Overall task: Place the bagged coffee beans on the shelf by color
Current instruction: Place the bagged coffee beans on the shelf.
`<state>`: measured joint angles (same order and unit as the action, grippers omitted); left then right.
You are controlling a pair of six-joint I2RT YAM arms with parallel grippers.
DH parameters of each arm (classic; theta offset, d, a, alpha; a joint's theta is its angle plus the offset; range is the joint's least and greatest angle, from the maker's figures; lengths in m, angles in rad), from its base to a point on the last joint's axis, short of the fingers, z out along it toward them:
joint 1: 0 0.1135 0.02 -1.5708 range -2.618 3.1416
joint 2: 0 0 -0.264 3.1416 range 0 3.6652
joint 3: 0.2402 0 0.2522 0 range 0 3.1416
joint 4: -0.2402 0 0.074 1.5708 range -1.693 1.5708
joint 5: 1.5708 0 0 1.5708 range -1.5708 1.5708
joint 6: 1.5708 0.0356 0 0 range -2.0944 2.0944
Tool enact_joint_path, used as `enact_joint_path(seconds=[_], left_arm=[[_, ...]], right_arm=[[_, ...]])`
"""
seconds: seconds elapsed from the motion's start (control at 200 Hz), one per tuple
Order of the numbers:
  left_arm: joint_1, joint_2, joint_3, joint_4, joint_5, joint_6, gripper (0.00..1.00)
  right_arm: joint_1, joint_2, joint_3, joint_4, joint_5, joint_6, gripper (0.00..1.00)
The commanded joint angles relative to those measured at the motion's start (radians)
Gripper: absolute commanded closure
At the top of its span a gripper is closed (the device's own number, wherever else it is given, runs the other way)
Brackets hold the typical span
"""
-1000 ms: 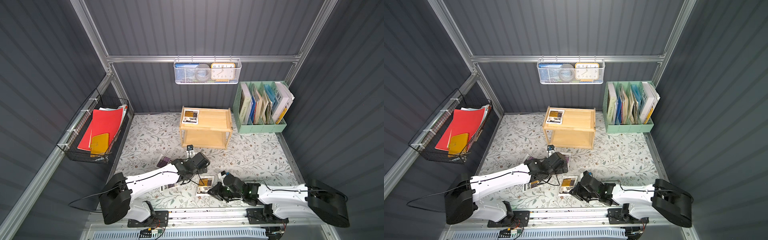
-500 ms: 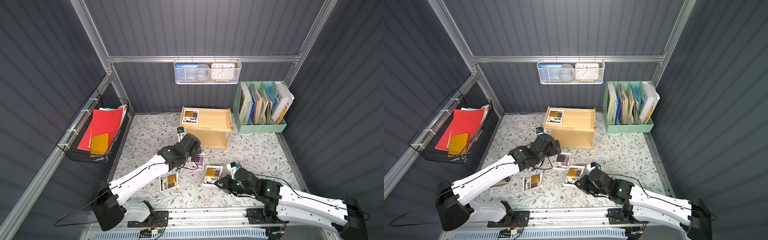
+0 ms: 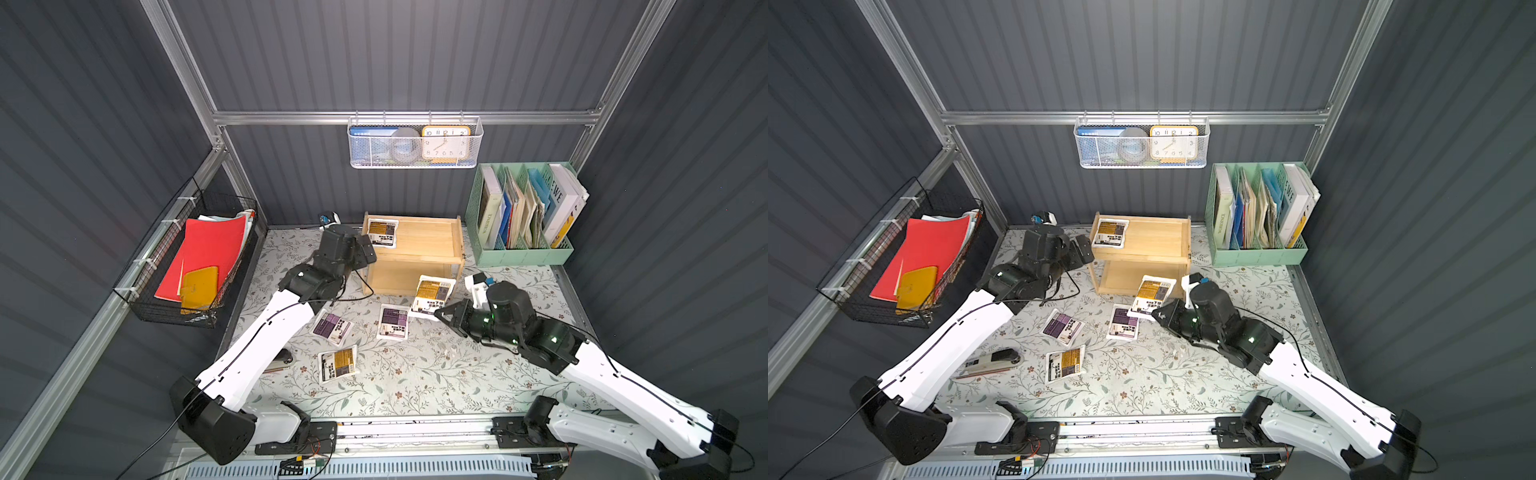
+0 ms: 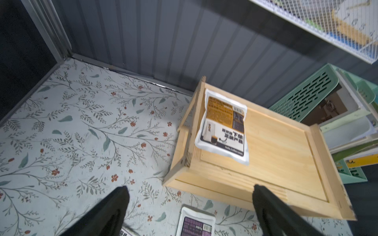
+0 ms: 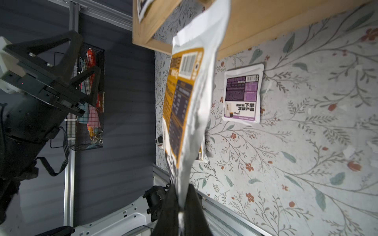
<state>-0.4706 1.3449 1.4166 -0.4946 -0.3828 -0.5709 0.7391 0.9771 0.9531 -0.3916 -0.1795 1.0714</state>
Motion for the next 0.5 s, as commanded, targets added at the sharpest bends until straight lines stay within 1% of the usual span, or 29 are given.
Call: enact_joint_path(seconds=[0.0, 0.01, 0.035, 0.285, 0.3, 0.365, 0.43, 0.495], left_arm=[[0.054, 0.032, 0.074, 0.042, 0.081, 0.067, 0.00], [0.061, 0.035, 0.077, 0.044, 0.086, 0.070, 0.00], [0.076, 0.045, 0.090, 0.047, 0.099, 0.072, 0.00], [0.246, 0.134, 0.146, 0.115, 0.290, 0.069, 0.00], [0.254, 0.141, 0.151, 0.116, 0.305, 0.069, 0.00], [0.294, 0.176, 0.171, 0.117, 0.365, 0.063, 0.00], [0.326, 0.208, 0.185, 0.119, 0.429, 0.054, 0.00], [0.347, 0.231, 0.191, 0.128, 0.465, 0.048, 0.00]], right_arm=[[-0.058, 0.052, 0.092, -0.024, -0.057, -0.096, 1.00], [-0.064, 0.059, 0.100, -0.024, -0.087, -0.100, 1.00], [-0.077, 0.075, 0.120, -0.026, -0.104, -0.109, 1.00], [-0.203, 0.228, 0.286, -0.018, -0.182, -0.182, 1.00], [-0.213, 0.258, 0.296, -0.018, -0.185, -0.189, 1.00], [-0.248, 0.307, 0.335, -0.018, -0.202, -0.204, 1.00], [-0.280, 0.353, 0.370, -0.018, -0.219, -0.215, 1.00], [-0.302, 0.397, 0.401, -0.009, -0.236, -0.222, 1.00]])
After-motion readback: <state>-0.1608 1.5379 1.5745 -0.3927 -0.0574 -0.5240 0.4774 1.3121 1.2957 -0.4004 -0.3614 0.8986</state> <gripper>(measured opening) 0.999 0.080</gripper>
